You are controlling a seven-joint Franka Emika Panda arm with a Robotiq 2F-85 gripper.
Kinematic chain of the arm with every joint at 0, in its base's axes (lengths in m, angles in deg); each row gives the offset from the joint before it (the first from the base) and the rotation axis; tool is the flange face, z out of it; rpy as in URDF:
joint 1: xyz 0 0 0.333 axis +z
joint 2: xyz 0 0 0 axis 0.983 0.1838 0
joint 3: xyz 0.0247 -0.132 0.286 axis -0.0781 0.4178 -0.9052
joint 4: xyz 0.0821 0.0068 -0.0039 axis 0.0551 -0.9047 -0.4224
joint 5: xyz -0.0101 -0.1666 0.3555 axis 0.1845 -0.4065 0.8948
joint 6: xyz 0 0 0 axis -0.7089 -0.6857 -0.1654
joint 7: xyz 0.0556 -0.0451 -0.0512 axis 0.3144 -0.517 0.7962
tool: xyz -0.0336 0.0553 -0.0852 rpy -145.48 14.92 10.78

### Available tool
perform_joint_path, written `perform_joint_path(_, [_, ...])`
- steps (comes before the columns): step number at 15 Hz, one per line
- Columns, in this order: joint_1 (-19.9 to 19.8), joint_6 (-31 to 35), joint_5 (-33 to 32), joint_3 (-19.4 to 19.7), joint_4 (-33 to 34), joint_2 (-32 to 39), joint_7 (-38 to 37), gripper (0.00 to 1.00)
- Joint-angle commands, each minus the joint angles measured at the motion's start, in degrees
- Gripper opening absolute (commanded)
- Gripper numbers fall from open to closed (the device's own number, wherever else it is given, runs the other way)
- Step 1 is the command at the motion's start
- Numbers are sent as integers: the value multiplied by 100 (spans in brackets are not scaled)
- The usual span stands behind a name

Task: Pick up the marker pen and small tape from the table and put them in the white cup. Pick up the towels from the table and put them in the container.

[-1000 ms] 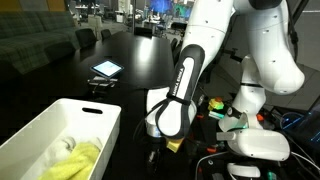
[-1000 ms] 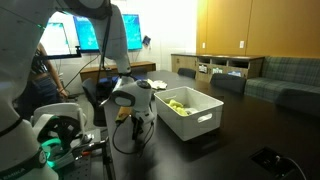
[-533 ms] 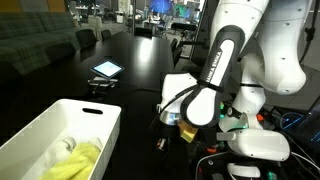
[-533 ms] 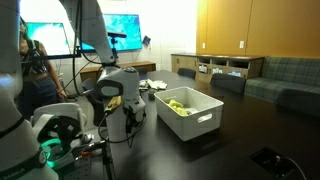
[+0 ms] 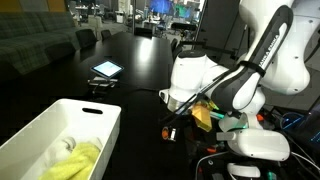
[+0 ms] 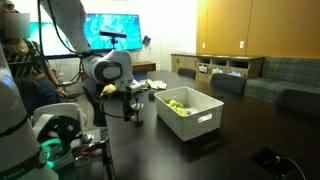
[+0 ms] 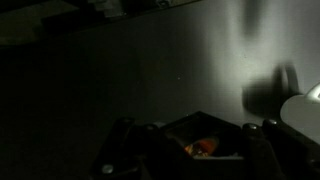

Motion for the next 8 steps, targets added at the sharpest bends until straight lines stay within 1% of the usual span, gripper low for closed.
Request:
perform_joint_path(1, [-549,-1302,-1261,-501,564,-539,-231,0])
perform_joint_path(3, [-707,-1892,-1454,-775,1020,-509,14,0])
perform_joint_path(4, [-780,-2064,-1583,-886,1189,-503,80,0])
perform_joint_path(6, [-854,-2331,-1673,-1039,1474,-482,358,0])
perform_joint_path(8, [-903,-2440,-1744,-1147,1702,-386,524,0])
